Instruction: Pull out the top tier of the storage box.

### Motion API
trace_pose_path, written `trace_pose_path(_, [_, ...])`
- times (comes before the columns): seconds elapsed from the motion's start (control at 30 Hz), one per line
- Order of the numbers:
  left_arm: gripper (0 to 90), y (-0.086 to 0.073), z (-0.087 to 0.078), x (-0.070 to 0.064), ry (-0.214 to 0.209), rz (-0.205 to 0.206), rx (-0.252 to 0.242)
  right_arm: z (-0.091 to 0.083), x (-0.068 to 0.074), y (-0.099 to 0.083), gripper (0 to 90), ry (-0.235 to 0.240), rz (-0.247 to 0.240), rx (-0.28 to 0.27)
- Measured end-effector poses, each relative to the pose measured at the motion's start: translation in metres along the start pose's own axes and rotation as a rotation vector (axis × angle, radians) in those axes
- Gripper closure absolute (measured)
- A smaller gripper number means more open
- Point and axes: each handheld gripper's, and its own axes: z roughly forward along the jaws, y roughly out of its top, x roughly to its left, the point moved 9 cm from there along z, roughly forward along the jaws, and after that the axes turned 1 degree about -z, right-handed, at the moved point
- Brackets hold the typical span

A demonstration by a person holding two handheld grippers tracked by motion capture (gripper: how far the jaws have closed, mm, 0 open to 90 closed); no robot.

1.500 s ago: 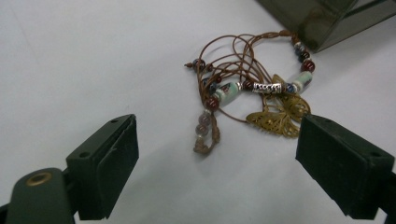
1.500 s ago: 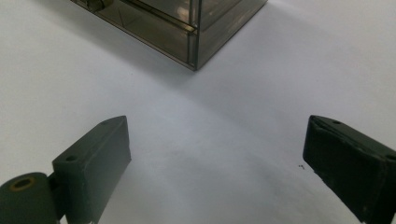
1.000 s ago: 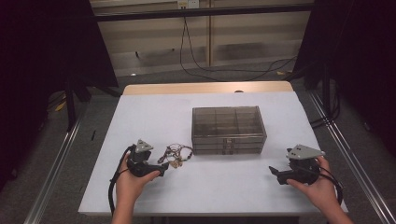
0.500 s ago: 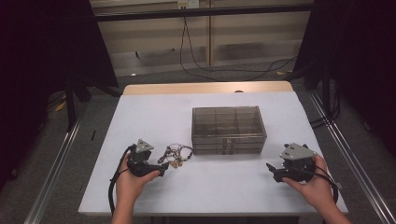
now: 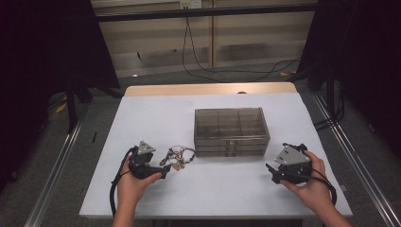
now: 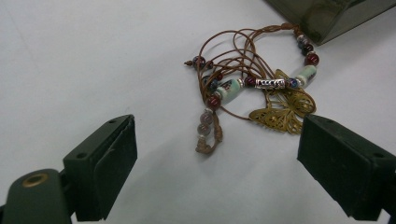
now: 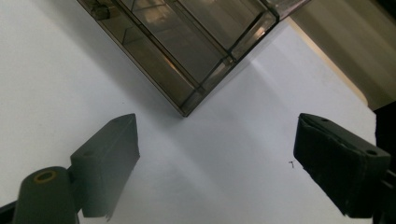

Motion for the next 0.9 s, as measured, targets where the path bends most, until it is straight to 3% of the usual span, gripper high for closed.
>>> trace_pose_path(0.4, [12.0, 0.000, -0.001, 0.003, 0.007, 0.002, -0.003, -0.001, 0.006, 0.013, 17.9, -0.052, -0.081, -0.016])
trace_pose_path(0.53, [12.0, 0.001, -0.001, 0.003, 0.009, -0.004, -0.012, -0.001, 0.008, 0.020, 19.8, -0.077, -0.141, -0.022])
trace_pose_path(0.77, [11.9, 0.000, -0.001, 0.003, 0.007, 0.001, -0.004, 0.001, 0.012, 0.029, 22.6, -0.111, -0.183, -0.025])
trace_pose_path(0.9, [11.9, 0.001, -0.001, 0.003, 0.008, -0.004, -0.011, 0.002, 0.015, 0.031, 23.4, -0.104, -0.195, -0.018])
